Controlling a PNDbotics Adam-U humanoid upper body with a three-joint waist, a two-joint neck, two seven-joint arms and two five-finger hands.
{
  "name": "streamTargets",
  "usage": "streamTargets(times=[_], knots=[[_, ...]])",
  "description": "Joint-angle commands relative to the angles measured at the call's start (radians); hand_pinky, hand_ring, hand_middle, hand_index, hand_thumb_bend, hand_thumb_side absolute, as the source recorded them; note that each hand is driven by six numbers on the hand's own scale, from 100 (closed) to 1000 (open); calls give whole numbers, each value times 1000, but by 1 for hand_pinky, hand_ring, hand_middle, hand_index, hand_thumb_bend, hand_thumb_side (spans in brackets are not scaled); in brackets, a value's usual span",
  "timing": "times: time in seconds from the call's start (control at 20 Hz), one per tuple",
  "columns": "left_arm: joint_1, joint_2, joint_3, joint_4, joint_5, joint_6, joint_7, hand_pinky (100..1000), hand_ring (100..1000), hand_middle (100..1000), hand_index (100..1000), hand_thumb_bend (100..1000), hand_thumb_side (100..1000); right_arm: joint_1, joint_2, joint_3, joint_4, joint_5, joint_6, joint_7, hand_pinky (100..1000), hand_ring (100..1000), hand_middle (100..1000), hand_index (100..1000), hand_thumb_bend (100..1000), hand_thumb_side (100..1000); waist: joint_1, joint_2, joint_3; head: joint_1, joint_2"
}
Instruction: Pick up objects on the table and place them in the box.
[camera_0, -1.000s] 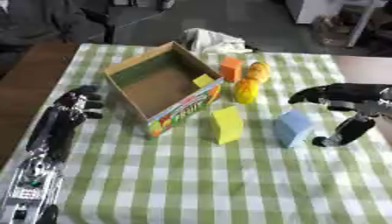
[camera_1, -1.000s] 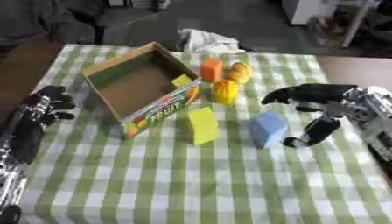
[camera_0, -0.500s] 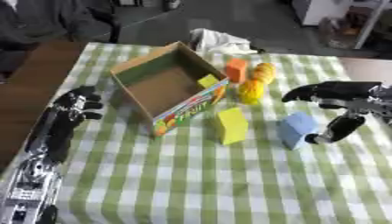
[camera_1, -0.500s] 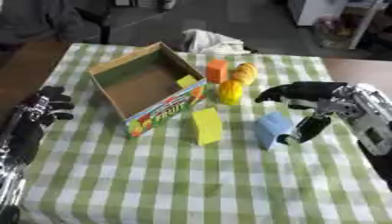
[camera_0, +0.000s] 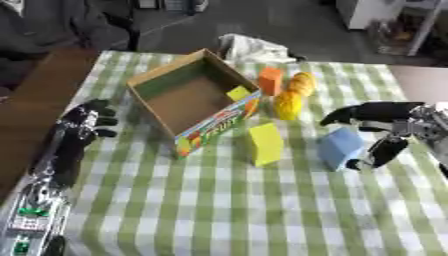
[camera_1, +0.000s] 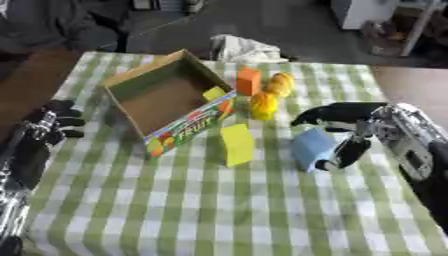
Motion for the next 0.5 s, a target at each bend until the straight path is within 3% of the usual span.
streamTargets(times=[0.05,0.3,0.5], knots=[[-7,6,-1,-13,1,-1,-4,647,686,631,778,163,696,-25,-8,-20,14,22,-6,-2,954,1000,925,992,422,225,2,-13,1,-4,5],[-7,5,-1,-12,1,-1,-4,647,686,631,778,164,697,-25,1,-32,43,48,-4,-10,944,985,874,965,404,217,2,-12,1,-5,5],[-6,5,-1,-12,1,-1,-4,647,686,631,778,164,697,-24,5,-44,52,76,11,-60,906,930,744,845,385,166,2,-12,1,-5,5]])
